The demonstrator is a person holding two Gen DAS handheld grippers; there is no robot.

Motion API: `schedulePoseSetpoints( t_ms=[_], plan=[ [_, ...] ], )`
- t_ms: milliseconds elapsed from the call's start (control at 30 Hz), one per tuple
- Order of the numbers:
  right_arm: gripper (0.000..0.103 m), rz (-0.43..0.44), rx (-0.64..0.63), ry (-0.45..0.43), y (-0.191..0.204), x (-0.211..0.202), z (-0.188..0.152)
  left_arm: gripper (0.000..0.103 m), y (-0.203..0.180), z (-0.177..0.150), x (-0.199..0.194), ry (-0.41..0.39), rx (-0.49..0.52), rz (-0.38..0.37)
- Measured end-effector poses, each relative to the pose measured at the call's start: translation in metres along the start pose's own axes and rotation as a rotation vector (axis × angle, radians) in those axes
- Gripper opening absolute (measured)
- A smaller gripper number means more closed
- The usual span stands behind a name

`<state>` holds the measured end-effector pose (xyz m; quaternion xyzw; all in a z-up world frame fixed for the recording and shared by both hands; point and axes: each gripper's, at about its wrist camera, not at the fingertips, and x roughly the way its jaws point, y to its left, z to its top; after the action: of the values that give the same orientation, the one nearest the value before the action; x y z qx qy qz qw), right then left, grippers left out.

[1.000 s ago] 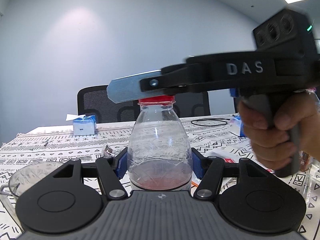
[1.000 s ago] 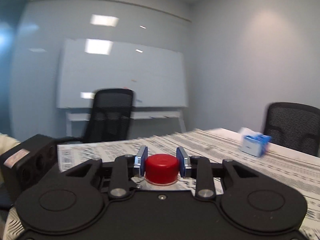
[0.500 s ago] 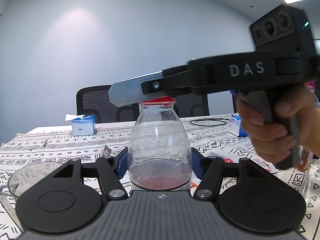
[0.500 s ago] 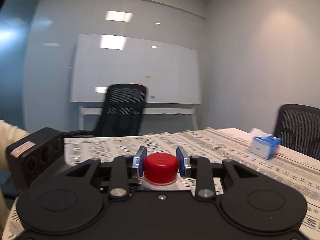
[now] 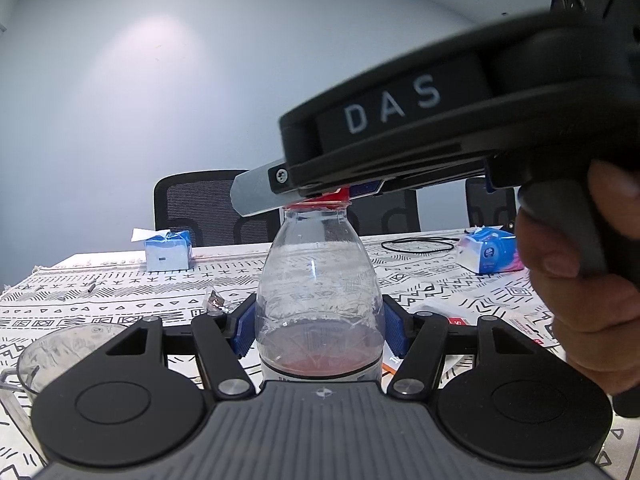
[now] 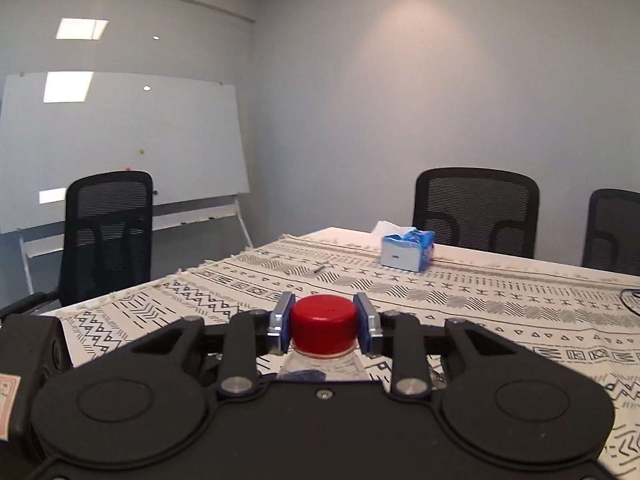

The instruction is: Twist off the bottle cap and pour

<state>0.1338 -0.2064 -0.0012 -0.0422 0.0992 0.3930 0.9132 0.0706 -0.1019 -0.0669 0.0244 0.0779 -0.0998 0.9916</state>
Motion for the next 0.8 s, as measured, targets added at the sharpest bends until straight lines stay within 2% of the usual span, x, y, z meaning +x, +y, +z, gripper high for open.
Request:
schedulePoseSetpoints(
  t_ms=[200,500,600,667,767,800],
  plan=[
    [0.034,0.226,-0.056,-0.025,-0.037,0.008,-0.002,0.059,0.001,0.0,0.0,-0.001,-0.004,0.0],
    [0.034,0.439,-0.099,-0.056,-0.062,0.014,0.001,0.059,-0.001,0.0,-0.002,-0.001,-0.002,-0.006],
    [0.034,0.441,-0.092,-0.062,-0.063,0.01,0.003,0.059,-0.003,0.0,-0.003,-0.001,0.001,-0.009],
    [0.034,0.401,-0.063,-0.047,-0.06,0.006,0.004,0.059,-0.003,0.0,-0.003,-0.001,0.003,-0.008],
    [0.052,0.311,-0.027,-0.031,-0.052,-0.001,0.007,0.059,-0.002,0.0,-0.002,-0.001,0.0,-0.008],
    [0.052,0.268,-0.01,-0.031,-0.047,-0.004,0.008,0.059,-0.001,-0.001,-0.001,0.0,0.001,-0.007]
  ],
)
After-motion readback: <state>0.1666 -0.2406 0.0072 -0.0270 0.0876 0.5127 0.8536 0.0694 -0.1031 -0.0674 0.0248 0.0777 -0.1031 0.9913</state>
